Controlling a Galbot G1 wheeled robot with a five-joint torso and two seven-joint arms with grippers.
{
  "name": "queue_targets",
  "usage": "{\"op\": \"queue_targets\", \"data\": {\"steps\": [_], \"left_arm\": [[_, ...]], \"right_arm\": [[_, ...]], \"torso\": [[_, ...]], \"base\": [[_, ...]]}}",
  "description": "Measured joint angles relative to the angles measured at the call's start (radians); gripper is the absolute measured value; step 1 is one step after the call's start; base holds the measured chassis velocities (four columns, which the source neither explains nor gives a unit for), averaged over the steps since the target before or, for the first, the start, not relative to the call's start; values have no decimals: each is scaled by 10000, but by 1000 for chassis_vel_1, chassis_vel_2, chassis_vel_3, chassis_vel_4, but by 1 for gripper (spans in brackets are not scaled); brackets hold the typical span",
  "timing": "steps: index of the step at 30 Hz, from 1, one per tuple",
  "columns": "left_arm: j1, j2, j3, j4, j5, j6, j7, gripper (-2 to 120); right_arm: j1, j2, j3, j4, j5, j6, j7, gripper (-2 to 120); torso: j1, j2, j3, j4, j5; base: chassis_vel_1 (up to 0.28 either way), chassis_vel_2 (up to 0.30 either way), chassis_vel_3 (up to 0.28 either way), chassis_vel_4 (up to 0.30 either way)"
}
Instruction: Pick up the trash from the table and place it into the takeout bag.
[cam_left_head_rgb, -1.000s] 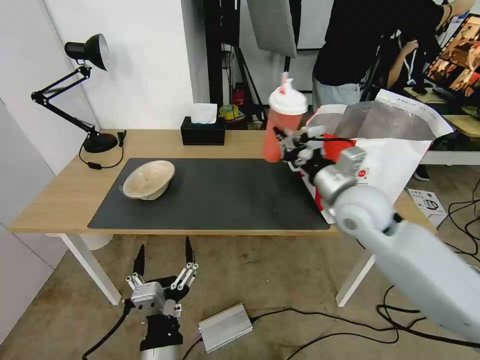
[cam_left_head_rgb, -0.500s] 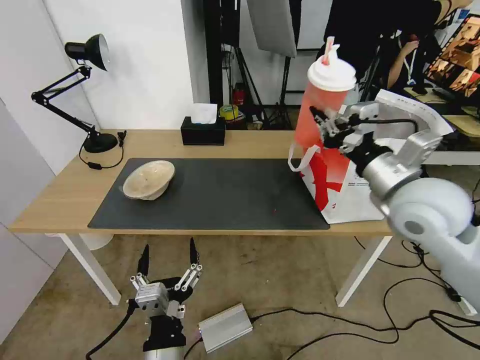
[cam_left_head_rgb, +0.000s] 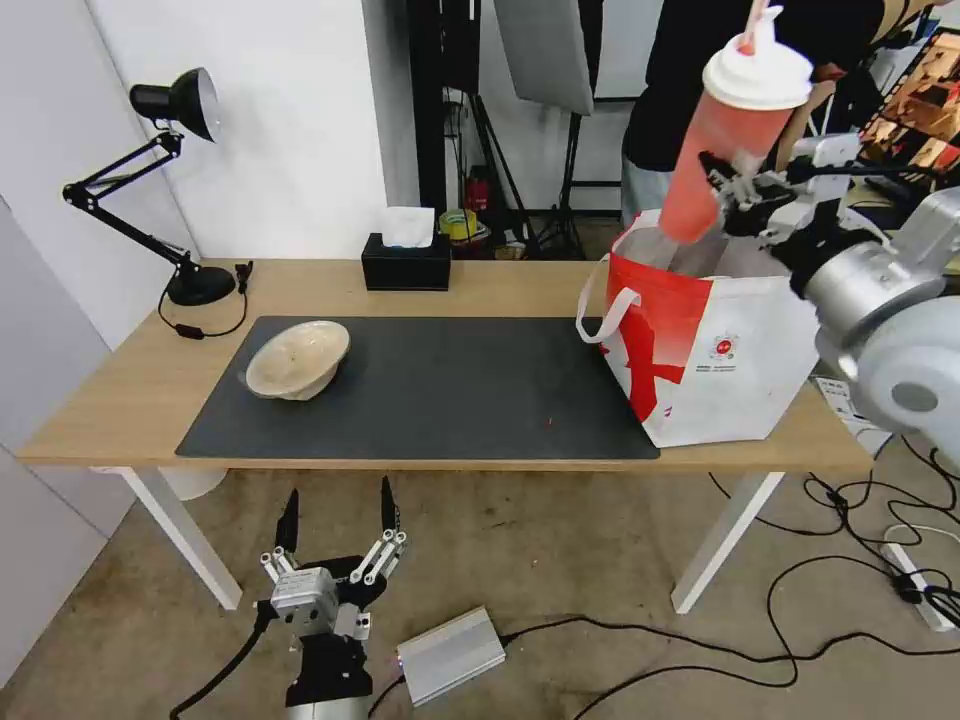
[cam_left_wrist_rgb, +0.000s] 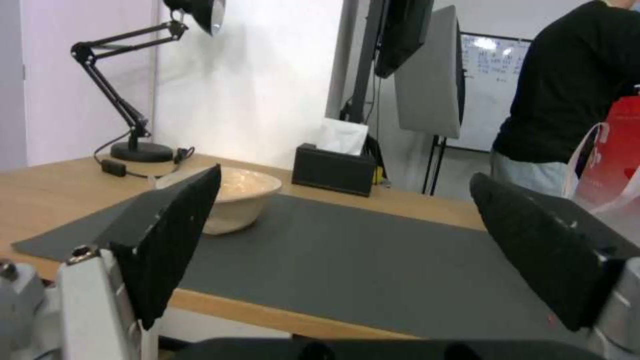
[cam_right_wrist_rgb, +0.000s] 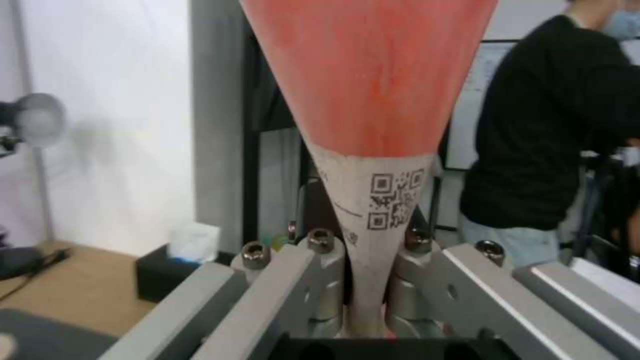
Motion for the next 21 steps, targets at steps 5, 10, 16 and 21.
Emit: {"op": "queue_targets", "data": {"steps": [5, 10, 16, 21], "left_arm": [[18, -9, 0, 25, 14, -38, 0, 100], [19, -15, -1, 23, 15, -42, 0, 100], [42, 2, -33, -16, -11, -64, -3, 100], [81, 13, -49, -48, -25, -109, -5, 100]], "right_arm": [[254, 82, -108, -701, -2, 17, -85, 4], [374, 178, -195, -1204, -24, 26, -197, 4], [435, 365, -317, -1914, -96, 32, -326, 4], [442, 535, -409, -2358, -242, 34, -409, 4]], "torso": [[0, 0, 0, 0, 0], [1, 0, 1, 0, 0], [1, 0, 0, 0, 0], [1, 0, 0, 0, 0]], "base": [[0, 0, 0, 0], [0, 0, 0, 0], [0, 0, 0, 0], [0, 0, 0, 0]]}}
